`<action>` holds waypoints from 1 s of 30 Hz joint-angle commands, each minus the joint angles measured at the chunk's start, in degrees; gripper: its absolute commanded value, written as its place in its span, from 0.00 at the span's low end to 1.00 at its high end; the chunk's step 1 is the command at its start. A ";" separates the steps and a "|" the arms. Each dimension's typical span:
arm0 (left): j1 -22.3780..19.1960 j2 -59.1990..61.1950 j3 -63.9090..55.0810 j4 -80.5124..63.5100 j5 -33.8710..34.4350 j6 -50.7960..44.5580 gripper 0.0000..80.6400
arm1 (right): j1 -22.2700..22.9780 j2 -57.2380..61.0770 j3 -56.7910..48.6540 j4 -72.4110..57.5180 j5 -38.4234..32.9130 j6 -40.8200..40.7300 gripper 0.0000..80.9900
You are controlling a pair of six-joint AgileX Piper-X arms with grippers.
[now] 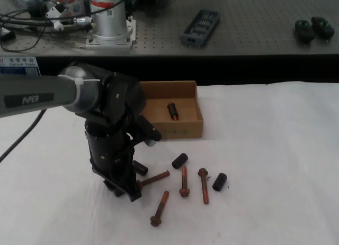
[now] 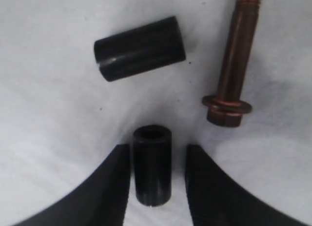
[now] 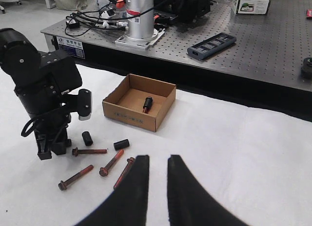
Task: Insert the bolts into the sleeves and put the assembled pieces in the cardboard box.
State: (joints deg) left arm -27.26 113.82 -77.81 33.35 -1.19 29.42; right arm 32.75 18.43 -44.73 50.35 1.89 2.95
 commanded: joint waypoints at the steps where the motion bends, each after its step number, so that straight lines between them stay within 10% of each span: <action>1: -0.10 0.52 -0.13 1.42 -0.56 -0.81 0.21 | 0.02 -0.40 0.02 -0.11 0.17 0.50 0.14; 8: -0.10 -0.20 -0.13 1.74 -1.11 -2.58 0.00 | 0.02 -0.24 0.02 0.53 0.16 0.50 0.14; 30: 8.19 -36.27 19.00 -8.28 16.58 -20.06 0.01 | 0.02 36.89 -6.38 0.69 -14.53 -23.00 0.14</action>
State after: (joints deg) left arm -19.58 82.08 -62.65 26.28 13.93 10.29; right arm 32.75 53.74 -49.91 51.85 -11.00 -17.70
